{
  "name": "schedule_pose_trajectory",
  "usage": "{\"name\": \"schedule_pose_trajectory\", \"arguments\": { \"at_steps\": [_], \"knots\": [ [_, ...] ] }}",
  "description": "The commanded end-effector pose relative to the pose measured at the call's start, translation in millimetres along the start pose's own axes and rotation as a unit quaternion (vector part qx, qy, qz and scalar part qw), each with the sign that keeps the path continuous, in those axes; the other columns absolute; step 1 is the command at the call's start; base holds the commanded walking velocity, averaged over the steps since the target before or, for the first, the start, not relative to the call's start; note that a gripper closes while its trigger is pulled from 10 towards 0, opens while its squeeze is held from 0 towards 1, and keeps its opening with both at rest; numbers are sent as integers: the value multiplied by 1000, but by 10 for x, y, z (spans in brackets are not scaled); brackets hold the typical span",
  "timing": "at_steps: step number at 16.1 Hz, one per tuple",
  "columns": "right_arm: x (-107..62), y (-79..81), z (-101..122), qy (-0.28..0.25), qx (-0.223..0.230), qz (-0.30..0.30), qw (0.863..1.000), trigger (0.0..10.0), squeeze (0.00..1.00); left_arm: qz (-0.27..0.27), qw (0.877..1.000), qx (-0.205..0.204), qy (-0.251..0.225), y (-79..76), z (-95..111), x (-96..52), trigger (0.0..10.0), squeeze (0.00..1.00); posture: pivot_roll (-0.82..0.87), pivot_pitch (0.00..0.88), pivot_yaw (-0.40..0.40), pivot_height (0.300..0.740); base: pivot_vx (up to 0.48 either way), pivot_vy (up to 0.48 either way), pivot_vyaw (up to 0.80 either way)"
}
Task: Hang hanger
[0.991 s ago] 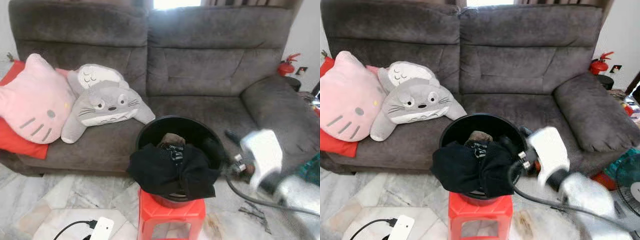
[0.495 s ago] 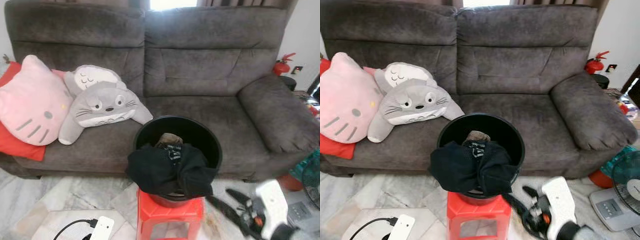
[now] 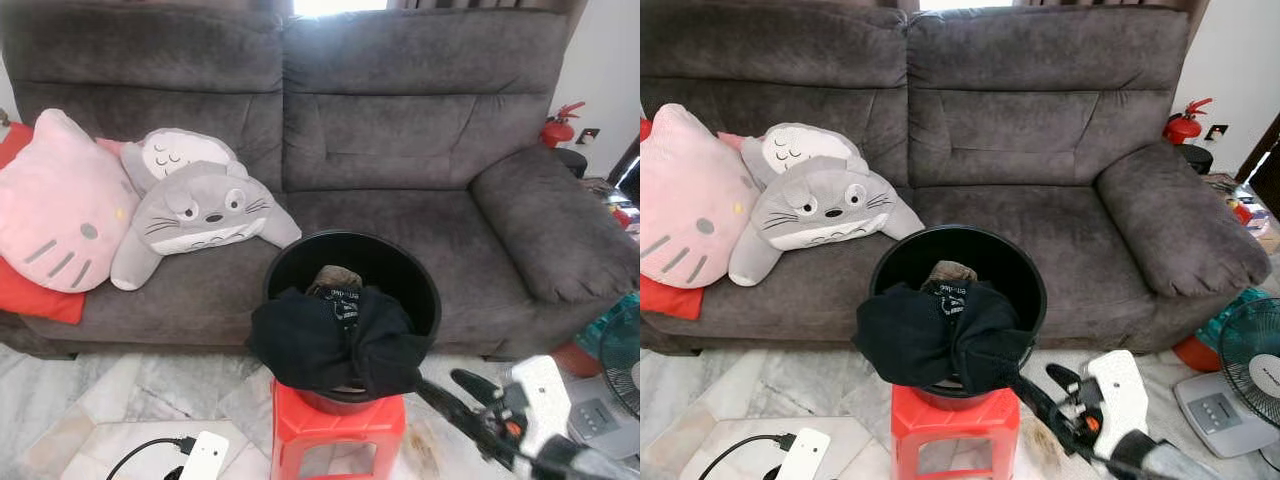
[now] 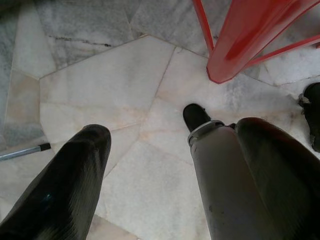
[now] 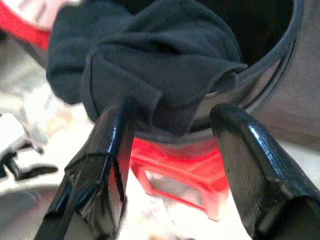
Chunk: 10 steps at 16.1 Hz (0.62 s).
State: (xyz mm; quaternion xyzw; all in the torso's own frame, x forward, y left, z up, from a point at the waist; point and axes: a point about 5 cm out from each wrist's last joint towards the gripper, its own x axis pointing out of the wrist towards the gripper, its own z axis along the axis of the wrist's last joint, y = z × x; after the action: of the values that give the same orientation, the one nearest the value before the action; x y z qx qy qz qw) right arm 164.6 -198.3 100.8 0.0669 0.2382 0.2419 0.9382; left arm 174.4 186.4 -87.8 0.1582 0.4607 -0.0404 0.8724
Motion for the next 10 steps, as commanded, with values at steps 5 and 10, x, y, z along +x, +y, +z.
{"name": "schedule_pose_trajectory", "arguments": {
  "at_steps": [5,10],
  "knots": [
    [31,-15,-179,1,51,9,999,10000,0,3,1000,-1,12,-6,-48,-6,10000,0,-219,23,-27,740,0,0,0],
    [56,-5,-309,20,57,25,998,10000,0,4,1000,3,13,-2,-55,-8,10000,0,-216,7,-20,740,0,0,0]
  ]
}}
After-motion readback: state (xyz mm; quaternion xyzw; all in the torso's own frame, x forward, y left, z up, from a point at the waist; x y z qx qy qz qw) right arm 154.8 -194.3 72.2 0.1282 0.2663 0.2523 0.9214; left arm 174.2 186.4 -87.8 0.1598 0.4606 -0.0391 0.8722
